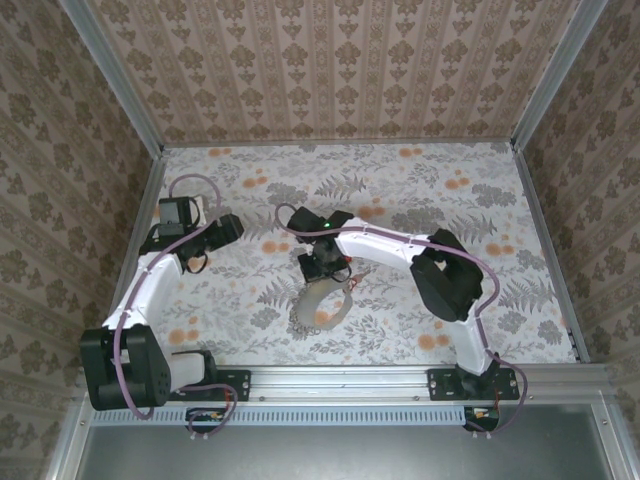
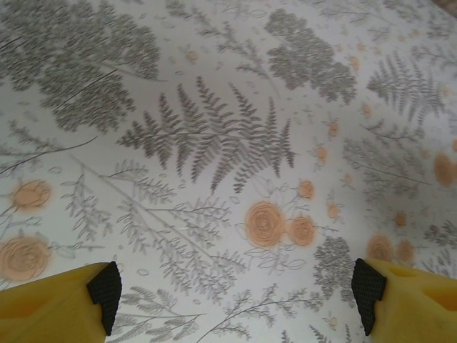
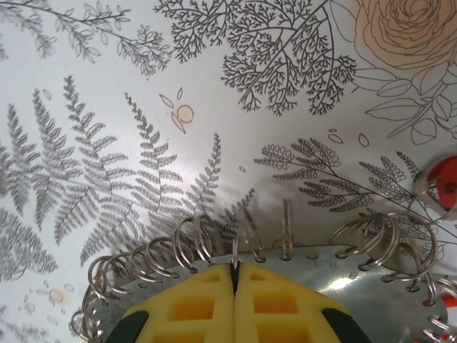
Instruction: Put the keys on the keyring
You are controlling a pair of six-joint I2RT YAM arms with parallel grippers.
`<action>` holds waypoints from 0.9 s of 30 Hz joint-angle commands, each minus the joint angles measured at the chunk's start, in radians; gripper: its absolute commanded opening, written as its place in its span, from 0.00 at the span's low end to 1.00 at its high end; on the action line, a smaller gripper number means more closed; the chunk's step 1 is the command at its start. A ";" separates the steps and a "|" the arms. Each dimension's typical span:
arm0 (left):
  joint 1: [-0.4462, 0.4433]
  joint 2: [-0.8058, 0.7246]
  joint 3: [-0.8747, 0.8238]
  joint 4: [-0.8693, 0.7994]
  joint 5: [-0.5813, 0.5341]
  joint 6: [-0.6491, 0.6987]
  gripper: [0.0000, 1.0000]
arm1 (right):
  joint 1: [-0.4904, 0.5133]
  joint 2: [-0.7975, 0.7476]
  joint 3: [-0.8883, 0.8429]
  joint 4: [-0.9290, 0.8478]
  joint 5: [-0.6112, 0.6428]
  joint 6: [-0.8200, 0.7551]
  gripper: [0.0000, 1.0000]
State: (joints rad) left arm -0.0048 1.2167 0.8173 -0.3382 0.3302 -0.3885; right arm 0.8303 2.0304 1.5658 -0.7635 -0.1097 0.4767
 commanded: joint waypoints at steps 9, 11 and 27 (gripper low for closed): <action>-0.074 -0.261 -0.121 0.297 0.302 0.275 0.87 | -0.056 -0.354 -0.234 0.273 -0.236 -0.425 0.00; -0.106 -0.287 -0.133 0.306 0.395 0.373 0.85 | -0.079 -0.402 -0.294 0.326 -0.343 -0.514 0.00; -0.394 -0.322 -0.176 0.104 0.725 0.838 0.58 | -0.139 -0.631 -0.529 0.568 -0.603 -0.807 0.00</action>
State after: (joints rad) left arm -0.3599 0.8890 0.6506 -0.2035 0.9981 0.3687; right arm 0.6918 1.4563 1.0763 -0.3000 -0.6086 -0.2531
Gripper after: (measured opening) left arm 0.583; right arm 0.055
